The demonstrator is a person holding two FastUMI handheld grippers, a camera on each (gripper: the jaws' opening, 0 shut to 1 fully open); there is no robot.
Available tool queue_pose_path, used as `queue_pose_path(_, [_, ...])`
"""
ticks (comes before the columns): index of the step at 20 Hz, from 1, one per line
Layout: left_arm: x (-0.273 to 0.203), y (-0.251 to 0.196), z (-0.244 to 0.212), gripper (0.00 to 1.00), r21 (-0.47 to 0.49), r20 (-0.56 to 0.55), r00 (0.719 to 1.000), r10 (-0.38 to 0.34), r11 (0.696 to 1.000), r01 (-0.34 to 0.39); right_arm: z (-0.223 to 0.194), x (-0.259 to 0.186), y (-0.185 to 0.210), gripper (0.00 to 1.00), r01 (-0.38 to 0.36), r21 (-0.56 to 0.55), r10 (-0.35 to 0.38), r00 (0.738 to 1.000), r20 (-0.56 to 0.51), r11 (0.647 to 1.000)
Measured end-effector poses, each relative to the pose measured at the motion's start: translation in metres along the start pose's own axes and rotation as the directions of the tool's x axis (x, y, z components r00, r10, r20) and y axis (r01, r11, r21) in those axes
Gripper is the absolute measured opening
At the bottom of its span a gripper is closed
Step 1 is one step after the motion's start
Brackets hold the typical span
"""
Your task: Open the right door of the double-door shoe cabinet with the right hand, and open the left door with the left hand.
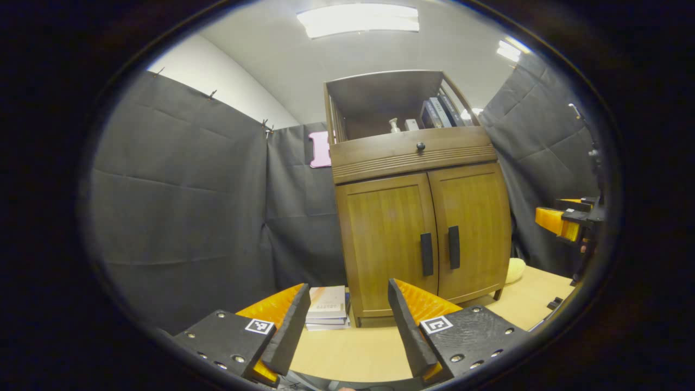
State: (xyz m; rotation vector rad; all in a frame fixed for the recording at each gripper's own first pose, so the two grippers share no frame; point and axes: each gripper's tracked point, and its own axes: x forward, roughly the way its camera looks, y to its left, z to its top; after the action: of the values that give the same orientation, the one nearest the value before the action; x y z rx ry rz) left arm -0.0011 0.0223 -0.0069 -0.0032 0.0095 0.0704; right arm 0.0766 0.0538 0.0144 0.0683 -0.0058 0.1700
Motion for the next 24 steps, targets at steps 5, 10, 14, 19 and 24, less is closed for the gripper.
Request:
queue_pose_path(5, [-0.007, 0.012, 0.001, 0.82, 0.003, -0.004, 0.999, 0.035, 0.999, -0.035, -0.007, 0.025, 0.016, 0.97, -0.042, 0.025, 0.043, 0.999, -0.008, 0.999])
queue_pose_path(10, [-0.015, 0.028, 0.0, 0.82, 0.014, -0.003, 0.997, 0.081, 0.997, -0.081, -0.011, 0.056, 0.03, 0.98, -0.07, 0.043, 0.07, 0.998, 0.003, 0.997])
queue_pose_path(14, [-0.02, 0.043, -0.002, 0.82, 0.016, -0.012, 0.993, 0.12, 0.993, -0.12, -0.016, 0.087, 0.045, 0.96, -0.085, 0.043, 0.085, 0.996, -0.004, 0.995])
queue_pose_path(19, [-0.028, 0.06, -0.004, 0.82, 0.023, -0.021, 0.986, 0.166, 0.986, -0.165, -0.03, 0.116, 0.057, 0.97, -0.102, 0.05, 0.103, 0.994, -0.028, 0.994])
queue_pose_path(24, [-0.031, 0.069, -0.002, 0.82, 0.031, -0.027, 0.979, 0.201, 0.979, -0.201, -0.051, 0.146, 0.071, 0.96, -0.108, 0.055, 0.111, 0.992, -0.055, 0.993])
